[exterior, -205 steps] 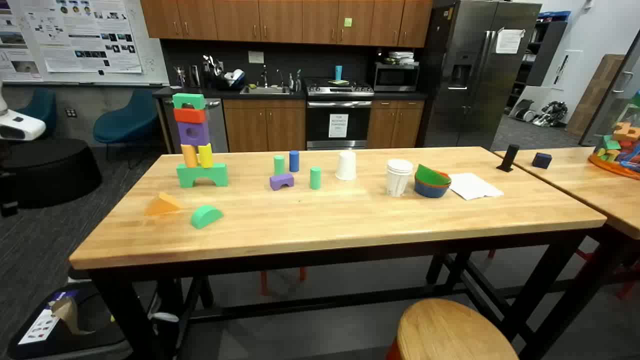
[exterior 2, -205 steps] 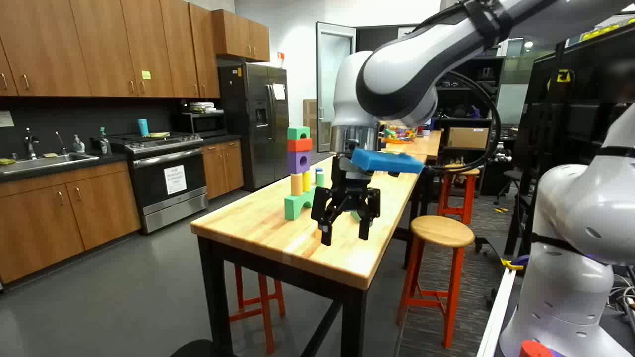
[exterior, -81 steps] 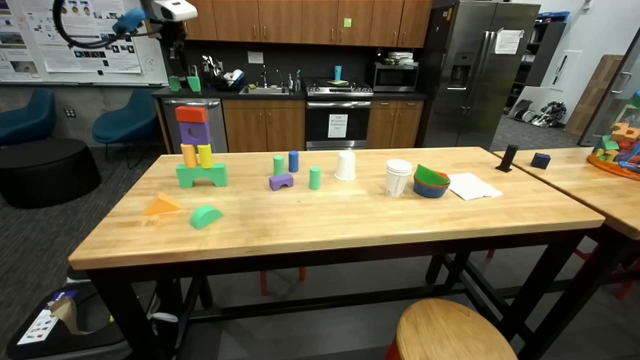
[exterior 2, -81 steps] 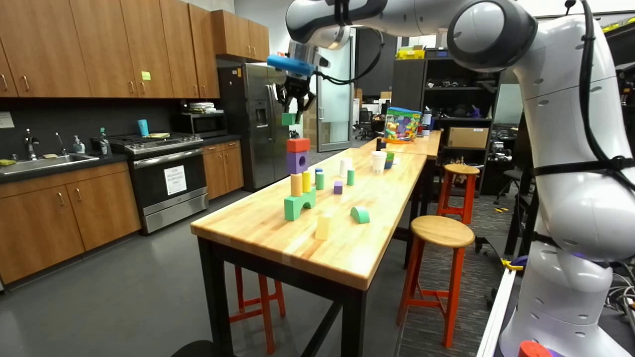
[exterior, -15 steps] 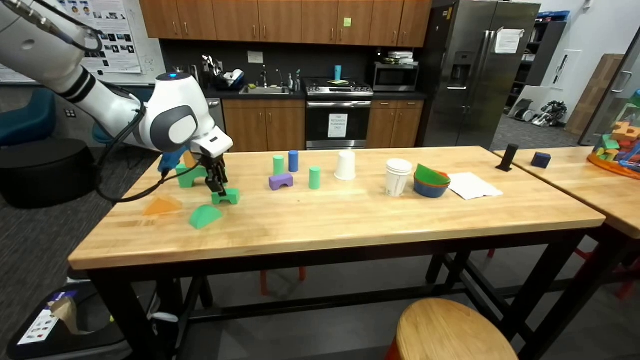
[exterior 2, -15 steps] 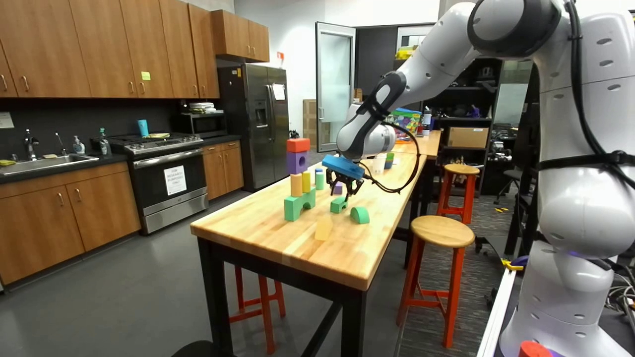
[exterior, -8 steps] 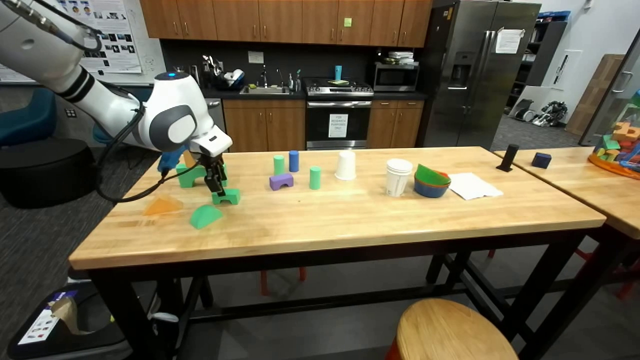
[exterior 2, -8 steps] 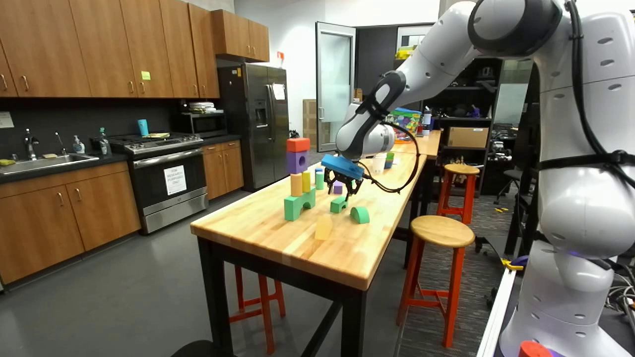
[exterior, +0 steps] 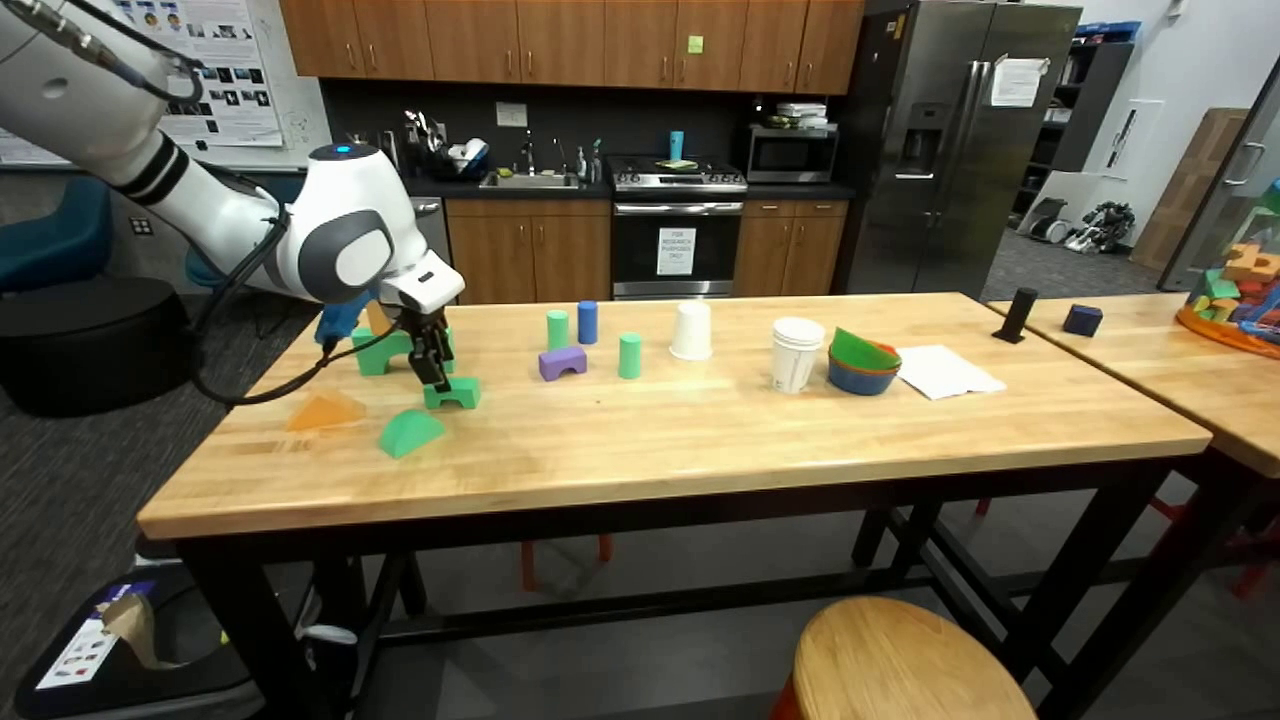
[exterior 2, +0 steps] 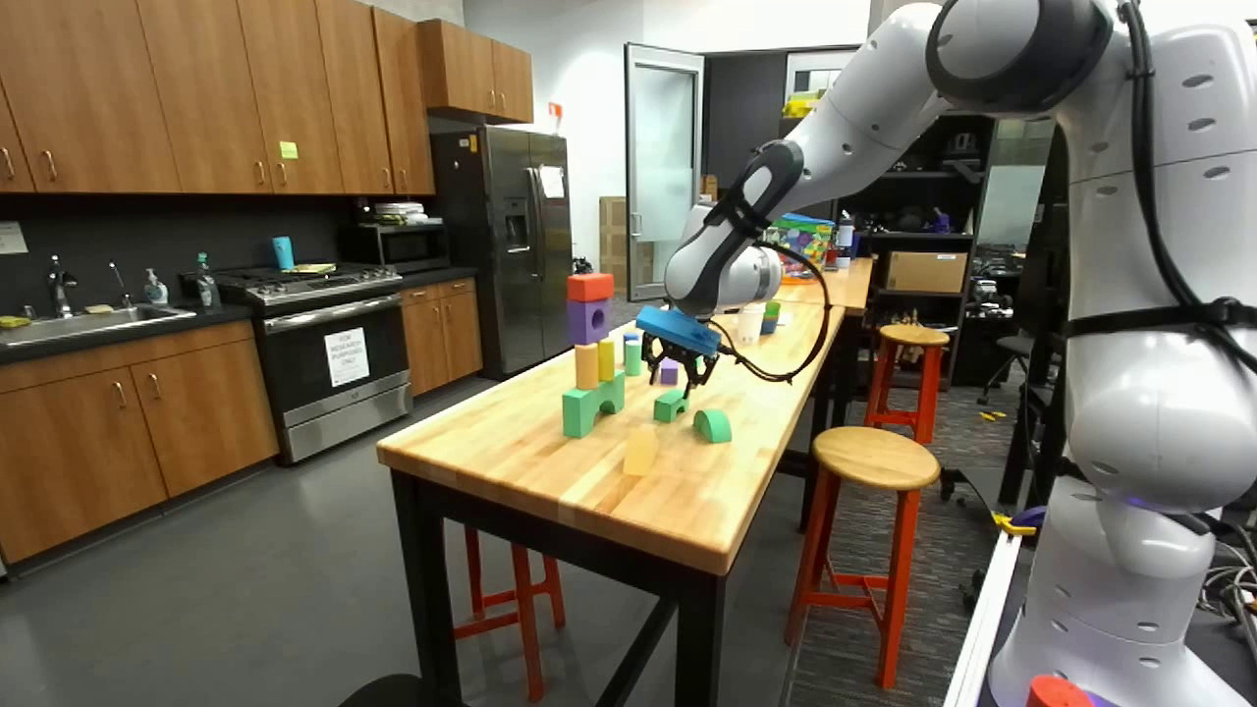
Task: Remove the green block from on top of the pile on the left and put it on the table
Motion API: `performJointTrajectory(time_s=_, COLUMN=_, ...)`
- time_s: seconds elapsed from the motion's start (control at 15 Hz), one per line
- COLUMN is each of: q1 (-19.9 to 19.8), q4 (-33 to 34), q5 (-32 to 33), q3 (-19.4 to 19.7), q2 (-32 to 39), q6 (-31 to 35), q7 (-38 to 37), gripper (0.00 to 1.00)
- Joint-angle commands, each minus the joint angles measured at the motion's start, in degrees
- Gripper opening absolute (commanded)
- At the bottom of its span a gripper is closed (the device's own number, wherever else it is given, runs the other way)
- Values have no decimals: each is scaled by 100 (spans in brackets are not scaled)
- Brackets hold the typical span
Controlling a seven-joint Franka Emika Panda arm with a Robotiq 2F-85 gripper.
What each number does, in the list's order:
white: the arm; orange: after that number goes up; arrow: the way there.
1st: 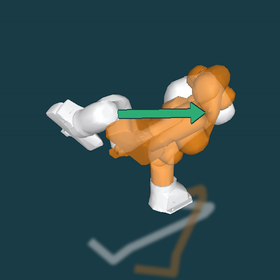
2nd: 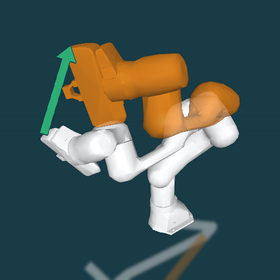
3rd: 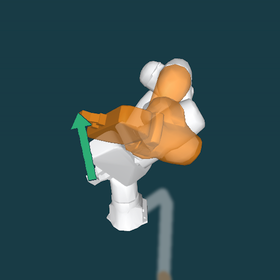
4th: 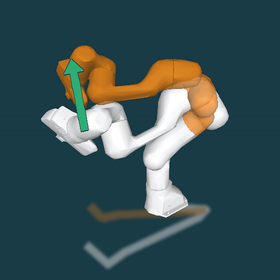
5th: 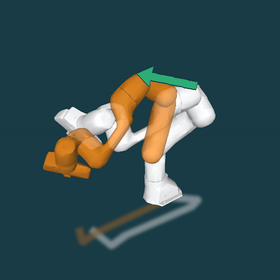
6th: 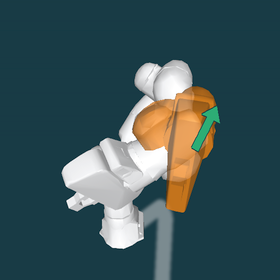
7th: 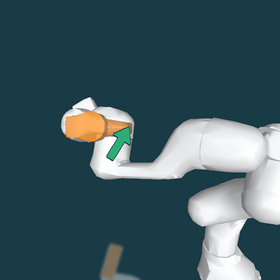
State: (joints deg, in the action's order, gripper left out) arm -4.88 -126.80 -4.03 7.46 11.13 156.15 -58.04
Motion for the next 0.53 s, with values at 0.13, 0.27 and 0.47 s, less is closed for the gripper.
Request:
performJointTrajectory(time_s=0.13, q1=44, q4=46, q5=-116, q3=28, q2=-13, q6=-129, q7=274, gripper=97)
performJointTrajectory(time_s=0.27, q1=60, q4=92, q5=46, q3=19, q2=-75, q6=-271, q7=652, gripper=100)
performJointTrajectory(time_s=0.47, q1=112, q4=219, q5=391, q3=43, q2=-138, q6=-427, q7=1194, gripper=100)
